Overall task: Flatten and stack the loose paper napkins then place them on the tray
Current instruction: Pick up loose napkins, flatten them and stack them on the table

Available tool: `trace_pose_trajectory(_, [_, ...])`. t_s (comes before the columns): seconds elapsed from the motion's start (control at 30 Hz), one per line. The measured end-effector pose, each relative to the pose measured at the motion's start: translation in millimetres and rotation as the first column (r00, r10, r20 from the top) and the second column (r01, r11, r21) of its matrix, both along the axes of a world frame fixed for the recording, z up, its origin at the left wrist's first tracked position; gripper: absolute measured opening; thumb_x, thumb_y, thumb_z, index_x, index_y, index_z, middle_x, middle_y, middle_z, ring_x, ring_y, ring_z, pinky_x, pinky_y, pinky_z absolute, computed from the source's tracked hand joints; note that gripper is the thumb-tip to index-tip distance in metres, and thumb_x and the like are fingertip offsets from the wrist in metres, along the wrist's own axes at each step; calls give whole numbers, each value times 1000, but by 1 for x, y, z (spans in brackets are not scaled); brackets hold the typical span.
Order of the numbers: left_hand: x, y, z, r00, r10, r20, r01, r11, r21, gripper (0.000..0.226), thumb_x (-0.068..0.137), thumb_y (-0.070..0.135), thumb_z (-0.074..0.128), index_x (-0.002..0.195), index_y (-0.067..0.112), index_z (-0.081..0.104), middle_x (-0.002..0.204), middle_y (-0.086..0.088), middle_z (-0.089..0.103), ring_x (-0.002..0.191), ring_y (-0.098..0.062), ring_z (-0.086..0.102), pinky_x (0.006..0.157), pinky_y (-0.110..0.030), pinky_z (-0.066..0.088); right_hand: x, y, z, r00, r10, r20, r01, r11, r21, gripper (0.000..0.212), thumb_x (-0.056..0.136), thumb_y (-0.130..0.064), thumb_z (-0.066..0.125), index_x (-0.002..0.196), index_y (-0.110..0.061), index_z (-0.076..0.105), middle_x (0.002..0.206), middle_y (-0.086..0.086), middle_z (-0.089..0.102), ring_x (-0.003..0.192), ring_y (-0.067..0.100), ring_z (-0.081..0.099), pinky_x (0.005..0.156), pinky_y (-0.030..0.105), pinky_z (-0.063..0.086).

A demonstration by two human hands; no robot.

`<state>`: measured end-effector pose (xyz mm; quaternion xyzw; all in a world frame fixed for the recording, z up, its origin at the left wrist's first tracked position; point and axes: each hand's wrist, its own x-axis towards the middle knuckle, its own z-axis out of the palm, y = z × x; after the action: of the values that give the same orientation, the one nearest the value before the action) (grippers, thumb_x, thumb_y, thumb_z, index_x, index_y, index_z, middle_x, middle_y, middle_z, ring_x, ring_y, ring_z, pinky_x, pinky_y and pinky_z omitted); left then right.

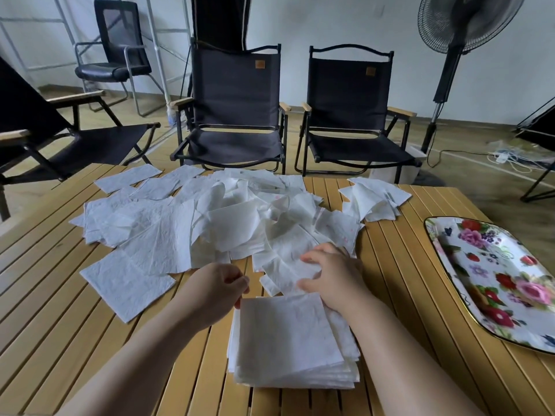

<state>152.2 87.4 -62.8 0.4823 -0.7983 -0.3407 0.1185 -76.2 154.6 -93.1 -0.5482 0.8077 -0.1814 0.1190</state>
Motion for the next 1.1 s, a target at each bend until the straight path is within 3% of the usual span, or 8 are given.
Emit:
trace_pose_trajectory(0.1, [0,-3,-2,1000,9,-7,-9,1000,8,30,99,25,52,76,22,70,63,5,68,51,-7,54,52,-24,43,-1,0,1,996,-90,-29,86,990,-109,22,95,-32,63,115,-32,71,120,-13,63,113,12,54,97,35,33])
trace_pose_trajectory(0.23, [-1,-5,-3,1000,14,-14,-14,1000,-3,30,99,25,52,75,23,70,65,4,69,53,-6,55,54,-24,44,-7,6,7,992,-125,13,126,977,-175,10,96,-30,63,100,-29,72,102,-12,67,104,13,57,93,36,40])
trace_pose_trajectory(0.37, [-4,0,1,1000,-17,-22,16,1000,-16,27,99,32,56,77,23,70,68,4,68,58,-7,57,53,-21,41,-1,11,4,998,-57,37,57,998,6,41,82,-44,78,119,-33,64,122,-16,54,114,10,46,102,41,35])
trace_pose_trajectory(0.43, [-3,3,4,995,-72,-74,72,997,-9,25,93,44,62,82,24,72,75,2,69,66,-11,61,58,-22,42,0,10,-1,999,-53,6,53,998,-18,38,83,-42,76,118,-34,64,126,-15,54,120,12,48,101,41,33])
trace_pose_trajectory(0.57, [0,8,7,958,-269,-105,269,963,-12,23,79,56,72,97,41,70,107,22,59,97,1,55,77,-15,44,1,8,-1,996,-83,-17,81,993,-84,22,89,-37,68,111,-32,70,119,-15,61,112,13,56,99,39,35])
trace_pose_trajectory(0.7, [-1,6,0,941,-333,-63,326,941,-93,10,82,48,75,90,43,71,103,22,58,95,2,54,82,-20,48,2,8,-2,994,-110,-20,107,986,-127,8,94,-31,65,96,-32,73,108,-14,67,104,13,61,95,39,41])
trace_pose_trajectory(0.87, [-6,5,-1,942,-315,-115,302,946,-117,5,83,39,77,83,41,72,92,21,63,88,1,58,76,-18,49,1,11,4,975,-140,172,171,968,-181,15,97,-33,62,92,-24,73,92,-10,71,90,14,65,84,40,56])
trace_pose_trajectory(1.1, [-17,11,-3,952,-275,-134,254,954,-159,12,87,36,74,98,41,70,101,19,62,90,0,59,76,-16,46,-1,15,18,965,-127,229,182,954,-239,16,98,-28,60,89,-16,65,85,-1,64,81,16,62,70,31,55])
